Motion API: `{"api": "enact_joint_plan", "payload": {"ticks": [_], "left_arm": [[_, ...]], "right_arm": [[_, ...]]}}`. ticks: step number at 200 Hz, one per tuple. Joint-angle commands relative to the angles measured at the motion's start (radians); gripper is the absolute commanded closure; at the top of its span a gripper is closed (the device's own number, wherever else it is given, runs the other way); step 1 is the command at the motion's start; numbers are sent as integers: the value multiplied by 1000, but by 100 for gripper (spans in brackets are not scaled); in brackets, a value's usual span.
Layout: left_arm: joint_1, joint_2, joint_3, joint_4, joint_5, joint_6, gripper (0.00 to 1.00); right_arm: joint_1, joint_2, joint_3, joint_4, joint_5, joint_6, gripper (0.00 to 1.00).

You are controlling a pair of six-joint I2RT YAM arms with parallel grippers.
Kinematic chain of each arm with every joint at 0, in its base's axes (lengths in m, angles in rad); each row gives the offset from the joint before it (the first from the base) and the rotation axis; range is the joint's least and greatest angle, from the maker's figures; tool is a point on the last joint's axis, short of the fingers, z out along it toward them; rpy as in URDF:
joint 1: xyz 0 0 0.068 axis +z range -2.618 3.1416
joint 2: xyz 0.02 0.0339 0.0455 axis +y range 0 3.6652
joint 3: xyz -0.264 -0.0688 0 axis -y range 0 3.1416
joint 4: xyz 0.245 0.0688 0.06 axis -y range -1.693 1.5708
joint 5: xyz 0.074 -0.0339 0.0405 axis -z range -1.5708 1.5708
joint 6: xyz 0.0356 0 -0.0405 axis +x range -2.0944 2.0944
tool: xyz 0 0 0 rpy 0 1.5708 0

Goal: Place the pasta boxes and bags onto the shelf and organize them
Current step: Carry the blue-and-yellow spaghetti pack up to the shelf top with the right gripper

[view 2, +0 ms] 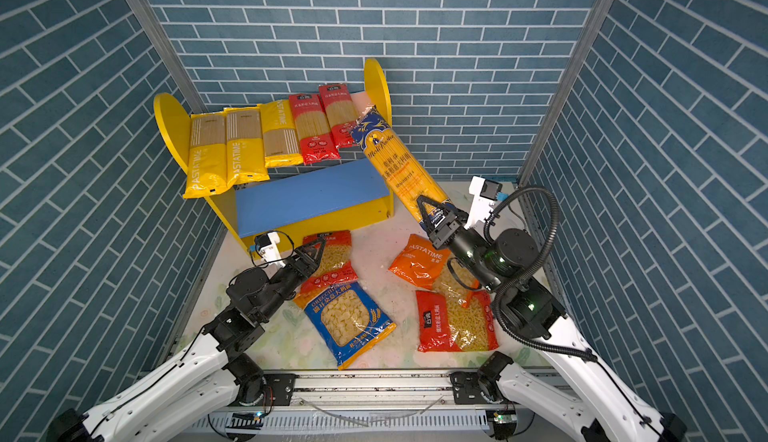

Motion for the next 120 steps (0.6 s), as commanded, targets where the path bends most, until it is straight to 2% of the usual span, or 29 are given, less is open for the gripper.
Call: {"api": "enact_joint_plan", "payload": {"ticks": [1,32,68,94,120], "left_arm": [[-1,-25,-25,-28,-2,22,18],[-3,-25,-57,-27,16,-7,19],[-15,-59,-114,-47,36,-47,22],[-60,-120,-143,-96,-15,-50,22],[-86,-137,-152,-119,-28,-48,22]], "right_arm": [[2,101,167,231,-95,-30,100],[-6,317,360,283,-78,-29,100],[-76,570,585,332,-64,109,100],[-118,702,668,415,4,202,100],[-155,821,765,423,34,277,100]]}}
